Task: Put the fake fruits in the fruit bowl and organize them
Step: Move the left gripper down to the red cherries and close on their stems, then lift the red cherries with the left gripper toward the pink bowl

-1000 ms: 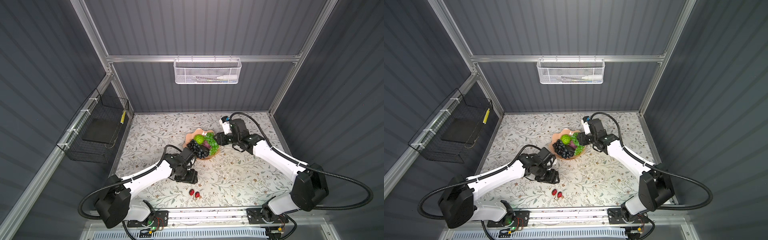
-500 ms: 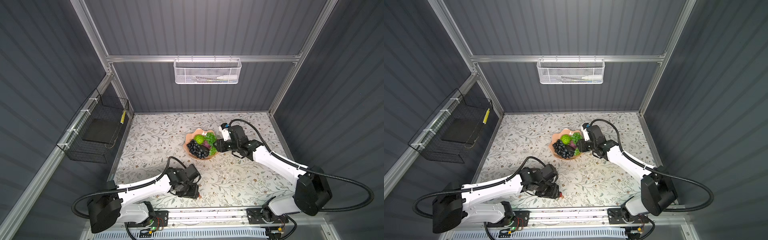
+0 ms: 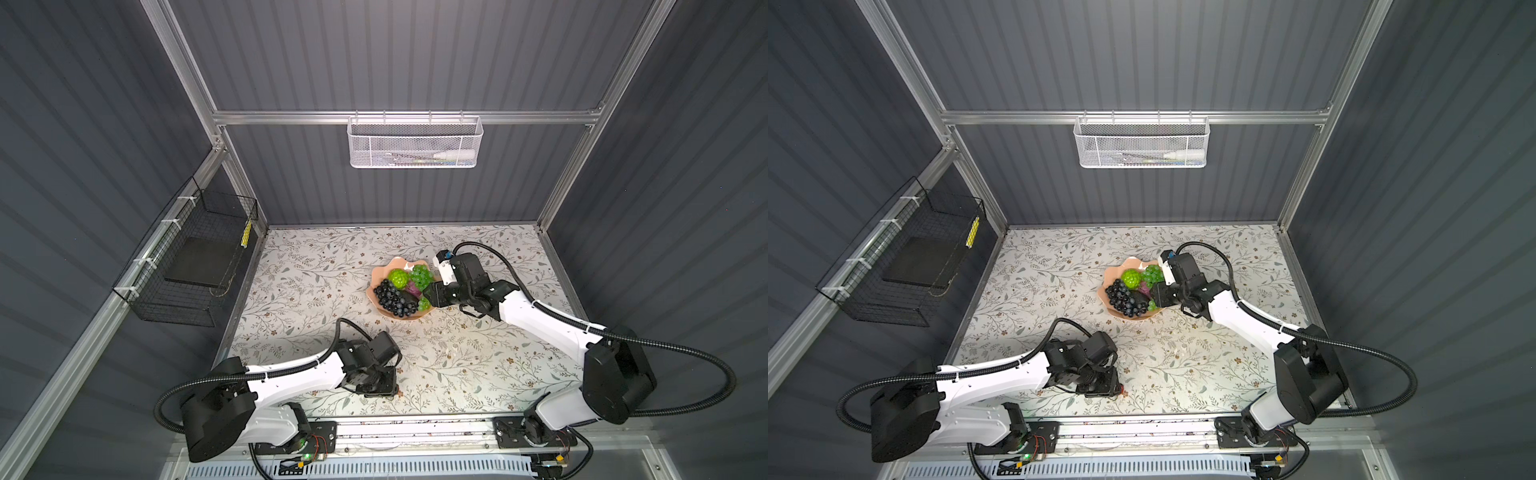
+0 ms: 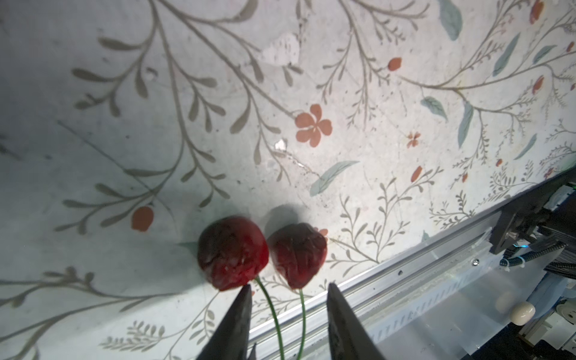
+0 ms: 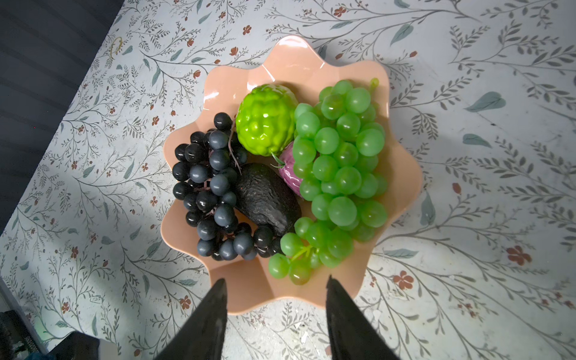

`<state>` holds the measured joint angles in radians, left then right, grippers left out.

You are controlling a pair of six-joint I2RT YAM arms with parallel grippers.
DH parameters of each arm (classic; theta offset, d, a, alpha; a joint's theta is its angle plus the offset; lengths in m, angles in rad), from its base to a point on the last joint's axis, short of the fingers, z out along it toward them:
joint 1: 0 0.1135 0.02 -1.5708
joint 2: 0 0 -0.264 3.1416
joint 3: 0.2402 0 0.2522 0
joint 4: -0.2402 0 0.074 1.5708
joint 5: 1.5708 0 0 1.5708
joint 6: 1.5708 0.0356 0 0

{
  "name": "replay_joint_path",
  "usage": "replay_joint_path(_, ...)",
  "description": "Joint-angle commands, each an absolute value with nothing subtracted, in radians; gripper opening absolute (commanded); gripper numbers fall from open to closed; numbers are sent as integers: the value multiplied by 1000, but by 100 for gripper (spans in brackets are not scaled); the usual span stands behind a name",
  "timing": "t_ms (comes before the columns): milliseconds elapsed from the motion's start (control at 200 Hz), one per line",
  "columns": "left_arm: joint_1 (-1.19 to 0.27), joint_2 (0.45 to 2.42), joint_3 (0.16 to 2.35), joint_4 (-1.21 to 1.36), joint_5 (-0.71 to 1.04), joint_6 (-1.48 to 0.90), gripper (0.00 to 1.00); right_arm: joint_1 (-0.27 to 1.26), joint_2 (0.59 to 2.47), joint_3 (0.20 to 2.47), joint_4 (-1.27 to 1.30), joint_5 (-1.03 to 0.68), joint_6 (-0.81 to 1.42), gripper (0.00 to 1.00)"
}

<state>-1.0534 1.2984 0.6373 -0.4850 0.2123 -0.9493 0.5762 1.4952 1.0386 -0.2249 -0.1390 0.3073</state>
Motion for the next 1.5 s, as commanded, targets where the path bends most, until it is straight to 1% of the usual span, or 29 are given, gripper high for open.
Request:
replay_joint_path(0,-1058,1296,606,-451,245,-989,39,584,1497,1026,-206,-144,307,52)
replay_joint_path(175,-1058,1282,599,-450,241,-1001,33,587,1496,1022,-195,-140,304,52)
replay_joint_path(325,-1057,1278,613,-466,234,-987,17,588,1504,1022,-192,-143,304,52)
replay_joint_path(435,-1057,1282,633,-487,227,-977,11,588,1505,1023,-188,-143,307,52)
replay_joint_path(500,-1057,1278,642,-493,234,-974,10,588,1505,1025,-181,-156,314,52)
replay_joint_path(665,-1056,1243,693,-559,228,-930,10,588,1510,1037,-173,-169,316,52)
replay_joint_path(820,-1005,1255,829,-662,273,-788,10,589,1512,1040,-170,-171,316,52)
replay_joint_path(961,-879,1320,1009,-758,286,-625,10,589,1507,1039,-172,-166,313,52)
replay_joint_path(1091,-795,1409,1144,-742,263,-527,10,589,1480,1026,-180,-139,306,52)
replay_joint_path(1216,-757,1514,1243,-713,269,-469,7,588,1445,1016,-208,-111,290,52)
replay_joint_path(1311,-751,1563,1273,-727,285,-439,7,586,1416,998,-230,-84,281,53)
replay_joint_path(1346,-751,1571,1277,-750,287,-427,8,585,1402,986,-229,-81,281,53)
replay_joint_path(1371,-752,1570,1272,-759,288,-423,11,585,1396,976,-228,-78,282,54)
replay_joint_path(1391,-752,1563,1265,-764,285,-420,14,585,1391,970,-224,-77,284,54)
replay_joint_path(1496,-749,1500,1195,-771,257,-439,40,584,1383,944,-206,-78,296,54)
